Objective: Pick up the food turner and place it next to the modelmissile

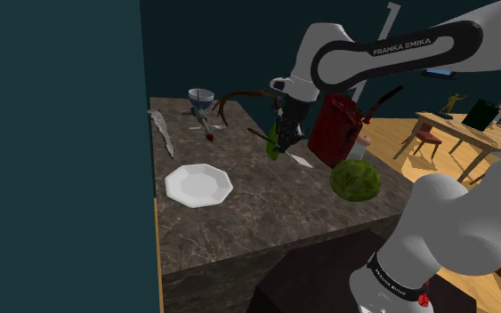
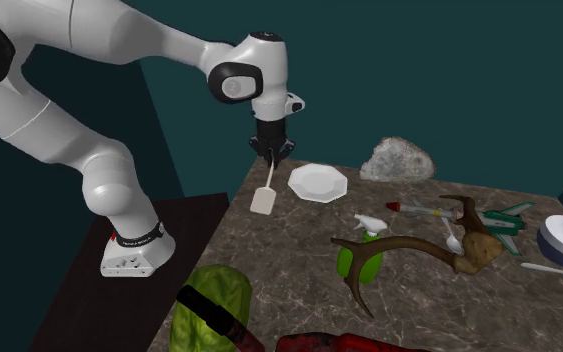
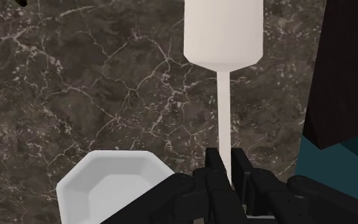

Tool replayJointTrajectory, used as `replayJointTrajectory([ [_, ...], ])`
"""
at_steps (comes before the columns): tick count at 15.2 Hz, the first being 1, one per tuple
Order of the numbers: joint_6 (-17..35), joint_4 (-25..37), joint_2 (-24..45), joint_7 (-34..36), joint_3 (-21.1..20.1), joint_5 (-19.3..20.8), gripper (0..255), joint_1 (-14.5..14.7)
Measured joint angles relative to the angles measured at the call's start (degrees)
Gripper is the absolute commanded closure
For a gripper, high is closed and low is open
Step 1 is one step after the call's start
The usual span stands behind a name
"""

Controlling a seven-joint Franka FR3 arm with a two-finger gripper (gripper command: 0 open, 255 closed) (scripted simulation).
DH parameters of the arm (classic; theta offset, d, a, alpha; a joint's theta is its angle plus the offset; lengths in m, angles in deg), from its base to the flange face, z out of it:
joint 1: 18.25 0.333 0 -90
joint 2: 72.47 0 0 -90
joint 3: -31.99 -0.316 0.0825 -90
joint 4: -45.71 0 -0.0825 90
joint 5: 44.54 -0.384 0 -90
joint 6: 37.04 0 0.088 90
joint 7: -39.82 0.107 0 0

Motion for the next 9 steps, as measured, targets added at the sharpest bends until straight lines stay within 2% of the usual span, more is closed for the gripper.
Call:
replayJointTrajectory([
  [4, 0.0, 8.1, 8.2, -4.1, 3.0, -1.5, 255, 0.2],
  [9, -0.9, 19.7, 19.7, -9.7, 6.1, -5.3, 255, 0.0],
])
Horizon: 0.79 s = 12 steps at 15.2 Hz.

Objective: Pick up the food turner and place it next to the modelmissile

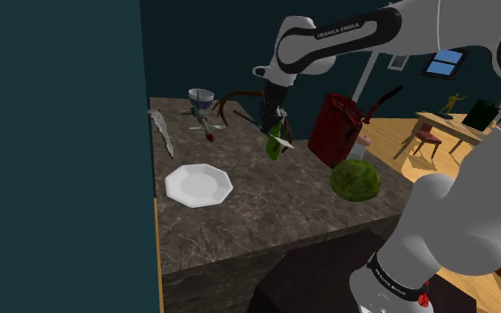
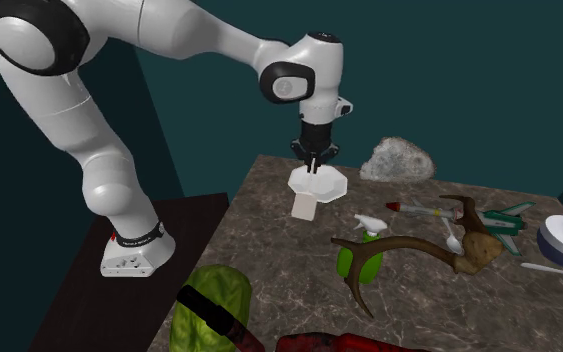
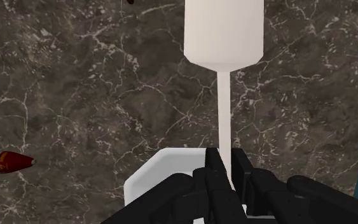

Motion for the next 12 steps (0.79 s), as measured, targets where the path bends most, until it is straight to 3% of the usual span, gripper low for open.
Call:
replayJointTrajectory([
  [7, -4.0, 18.5, 16.4, -7.4, 2.2, -6.9, 255, -2.9],
  [12, -9.7, 35.8, 29.1, -11.1, 2.1, -11.7, 255, -7.5],
])
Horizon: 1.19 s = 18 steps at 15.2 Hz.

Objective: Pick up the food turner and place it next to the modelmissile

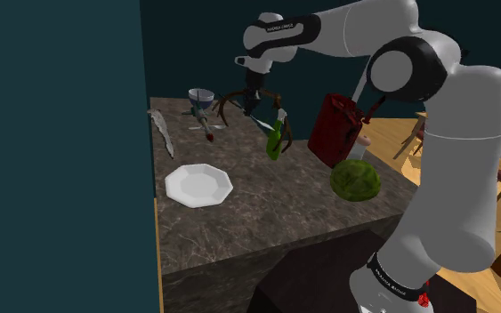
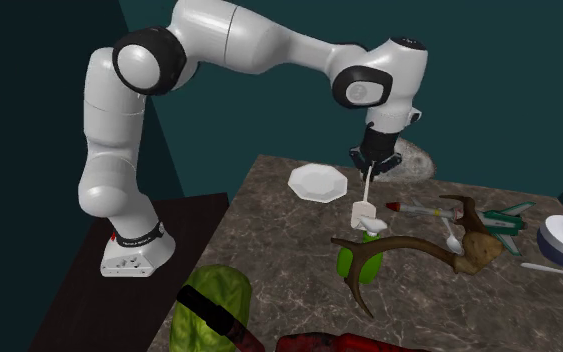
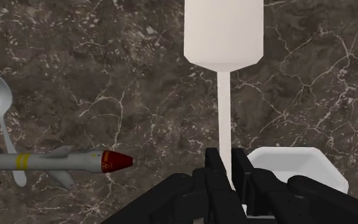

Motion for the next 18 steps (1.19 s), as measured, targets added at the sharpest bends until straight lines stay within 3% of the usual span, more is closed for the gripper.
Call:
replayJointTrajectory([
  [4, -6.4, 16.9, 10.9, -1.0, -1.0, -3.0, 255, -4.7],
  [18, 2.0, 11.3, 14.0, -2.4, -1.7, -4.4, 255, -4.5],
])
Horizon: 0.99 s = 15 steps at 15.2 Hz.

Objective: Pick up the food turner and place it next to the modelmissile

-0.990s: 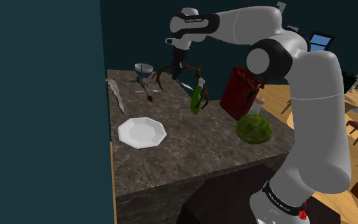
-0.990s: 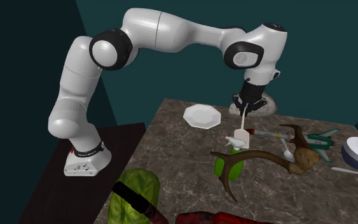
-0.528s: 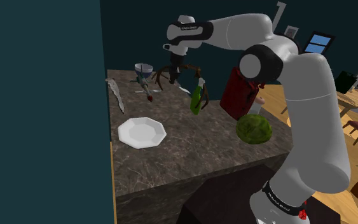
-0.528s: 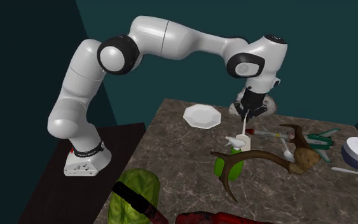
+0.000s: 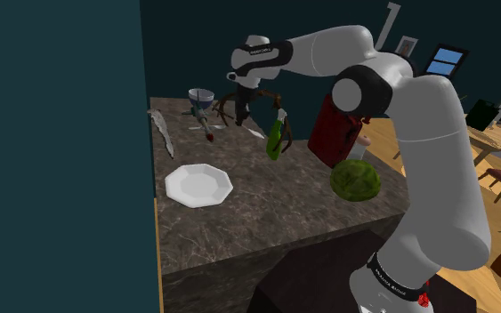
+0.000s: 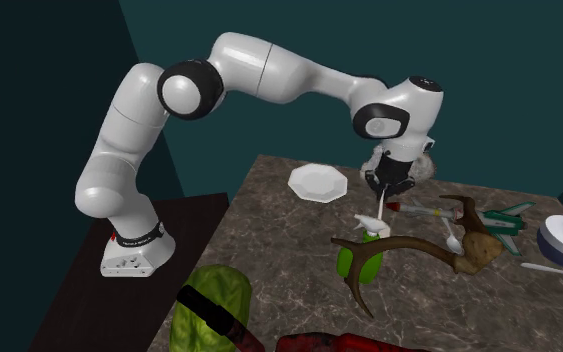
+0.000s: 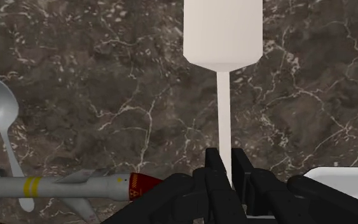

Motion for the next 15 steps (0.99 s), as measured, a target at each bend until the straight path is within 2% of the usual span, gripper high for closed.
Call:
replayJointTrajectory([
  [15, 8.7, -4.9, 4.1, -1.7, -1.2, -1.8, 255, -0.2],
])
